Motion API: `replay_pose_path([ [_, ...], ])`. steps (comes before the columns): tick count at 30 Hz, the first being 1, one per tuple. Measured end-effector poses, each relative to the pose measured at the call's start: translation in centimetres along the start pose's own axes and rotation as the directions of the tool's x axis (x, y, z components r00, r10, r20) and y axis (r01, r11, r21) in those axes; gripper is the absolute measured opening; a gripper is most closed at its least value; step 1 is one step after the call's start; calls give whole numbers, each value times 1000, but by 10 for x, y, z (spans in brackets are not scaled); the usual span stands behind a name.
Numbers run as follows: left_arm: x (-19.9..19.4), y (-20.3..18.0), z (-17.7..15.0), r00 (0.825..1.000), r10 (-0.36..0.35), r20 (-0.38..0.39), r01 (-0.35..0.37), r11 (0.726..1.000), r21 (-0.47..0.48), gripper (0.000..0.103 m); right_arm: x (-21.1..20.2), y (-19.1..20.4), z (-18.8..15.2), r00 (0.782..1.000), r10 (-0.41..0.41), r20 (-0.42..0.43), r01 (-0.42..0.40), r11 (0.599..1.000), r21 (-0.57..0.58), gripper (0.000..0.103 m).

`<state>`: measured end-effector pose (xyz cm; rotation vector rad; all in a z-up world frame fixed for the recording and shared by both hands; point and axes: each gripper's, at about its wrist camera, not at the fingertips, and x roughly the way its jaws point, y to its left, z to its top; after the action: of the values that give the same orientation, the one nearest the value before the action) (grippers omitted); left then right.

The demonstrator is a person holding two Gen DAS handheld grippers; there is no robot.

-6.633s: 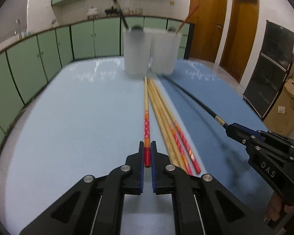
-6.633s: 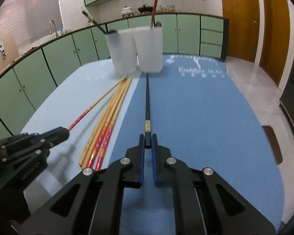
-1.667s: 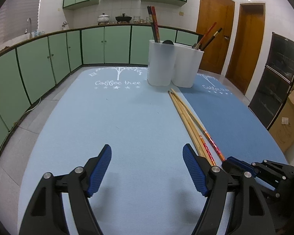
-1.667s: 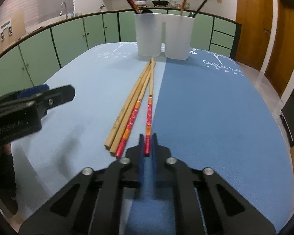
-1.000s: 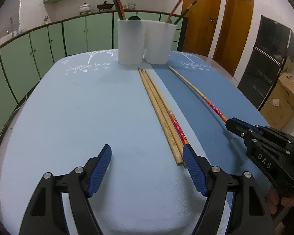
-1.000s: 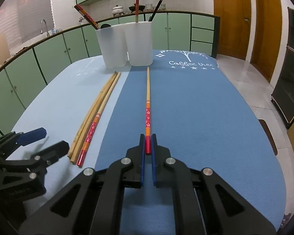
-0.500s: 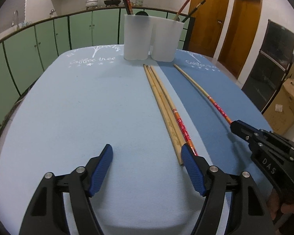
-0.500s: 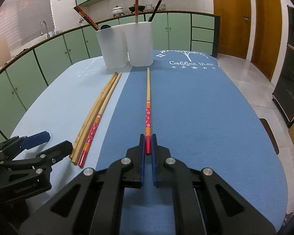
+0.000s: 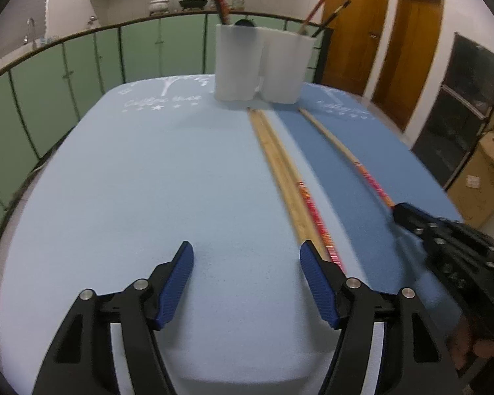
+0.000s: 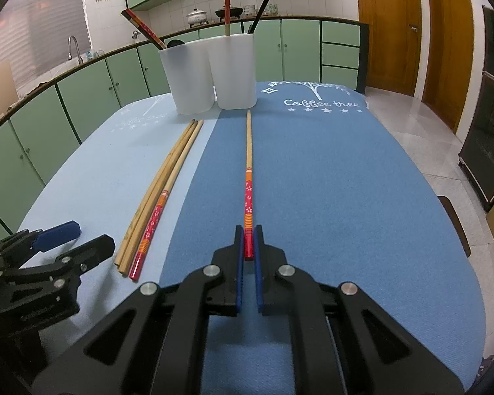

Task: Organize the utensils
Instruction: 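Pull one red-patterned chopstick out of the row with the right tool, then grasp a plain wooden chopstick with the left tool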

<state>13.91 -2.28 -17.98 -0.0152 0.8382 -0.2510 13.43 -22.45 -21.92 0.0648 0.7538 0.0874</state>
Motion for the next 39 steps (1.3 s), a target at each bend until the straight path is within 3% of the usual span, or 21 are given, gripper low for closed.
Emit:
replay_pose_path([
  [10, -5, -12, -9, 1000, -6, -25, 8, 997, 70, 67, 1, -2, 1, 1000, 5, -2, -4, 1000, 11, 5],
  [21, 3, -21, -4, 1000, -14, -14, 15, 998, 57, 69, 2, -2, 0, 1000, 9, -3, -9, 1000, 15, 5],
  [26, 3, -18, -3, 1000, -21, -3, 22, 999, 29, 41, 2, -3, 0, 1000, 13, -5, -13, 1000, 18, 5],
  [30, 6, -21, -2, 1000, -27, -4, 27, 999, 33, 36, 3, -4, -1, 1000, 15, -12, -15, 1000, 22, 5],
  [35, 7, -23, -3, 1000, -13, -3, 13, 999, 40, 20, 4, -3, -2, 1000, 15, -20, -15, 1000, 17, 5],
  [39, 8, -23, -1, 1000, -12, -5, 12, 999, 34, 18, 6, -2, -2, 999, 15, -31, -15, 1000, 15, 5],
])
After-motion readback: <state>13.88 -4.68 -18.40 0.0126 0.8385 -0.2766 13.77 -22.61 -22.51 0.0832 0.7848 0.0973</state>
